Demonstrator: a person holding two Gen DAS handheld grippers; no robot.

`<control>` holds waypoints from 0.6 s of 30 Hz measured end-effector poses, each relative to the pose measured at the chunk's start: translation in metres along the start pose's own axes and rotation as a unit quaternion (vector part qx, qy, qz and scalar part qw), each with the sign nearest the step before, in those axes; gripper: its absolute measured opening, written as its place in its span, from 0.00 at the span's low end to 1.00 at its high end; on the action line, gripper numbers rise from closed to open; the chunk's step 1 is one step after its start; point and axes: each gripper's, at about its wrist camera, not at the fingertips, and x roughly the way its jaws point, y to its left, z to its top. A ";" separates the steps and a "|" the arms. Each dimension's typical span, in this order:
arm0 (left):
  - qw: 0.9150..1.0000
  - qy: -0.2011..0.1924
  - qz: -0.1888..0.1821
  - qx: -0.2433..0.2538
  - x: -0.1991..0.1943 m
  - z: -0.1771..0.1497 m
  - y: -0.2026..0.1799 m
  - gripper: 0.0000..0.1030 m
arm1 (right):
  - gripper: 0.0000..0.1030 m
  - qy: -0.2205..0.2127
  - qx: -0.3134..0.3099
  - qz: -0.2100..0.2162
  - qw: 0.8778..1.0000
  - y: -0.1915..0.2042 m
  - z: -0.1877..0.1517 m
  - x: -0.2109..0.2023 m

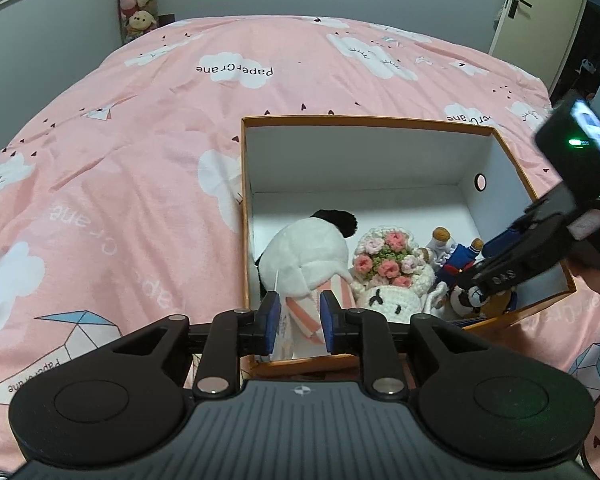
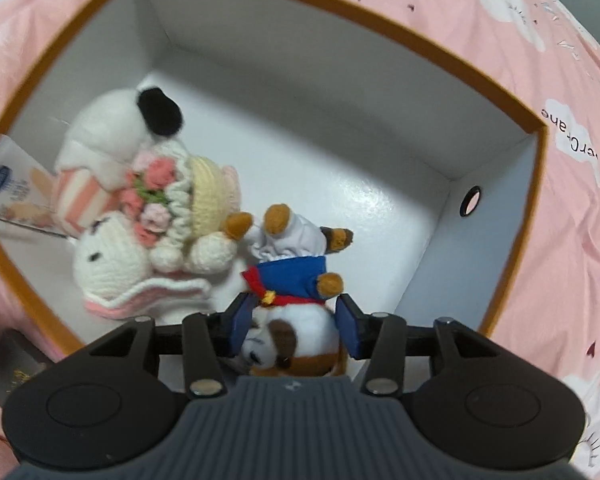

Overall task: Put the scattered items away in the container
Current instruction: 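Open the left tool to drop the card into the box while the right tool releases the sailor dog inside, then withdraw both open tools up and away from the box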

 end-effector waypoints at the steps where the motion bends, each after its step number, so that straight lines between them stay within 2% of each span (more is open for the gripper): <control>1: 1.000 0.000 -0.001 0.000 0.000 0.000 0.000 0.25 | 0.48 0.009 0.002 0.002 1.000 -0.001 0.002 0.004; 4: 1.000 -0.001 -0.004 -0.001 0.000 -0.001 0.002 0.25 | 0.45 0.026 0.026 0.016 0.999 -0.008 0.007 0.014; 7: 1.000 -0.002 -0.006 -0.004 0.001 -0.001 0.004 0.25 | 0.41 0.026 0.086 0.037 0.995 -0.021 0.008 0.013; 12: 1.000 -0.003 -0.010 -0.006 0.001 0.000 0.004 0.25 | 0.38 0.023 0.199 0.090 0.976 -0.039 0.008 0.008; 14: 1.000 -0.003 -0.012 -0.007 0.001 0.000 0.004 0.25 | 0.37 0.023 0.216 0.098 0.971 -0.037 0.008 0.007; 18: 1.000 -0.001 -0.014 -0.011 0.001 0.000 0.005 0.25 | 0.37 0.022 0.219 0.094 0.971 -0.025 0.008 0.004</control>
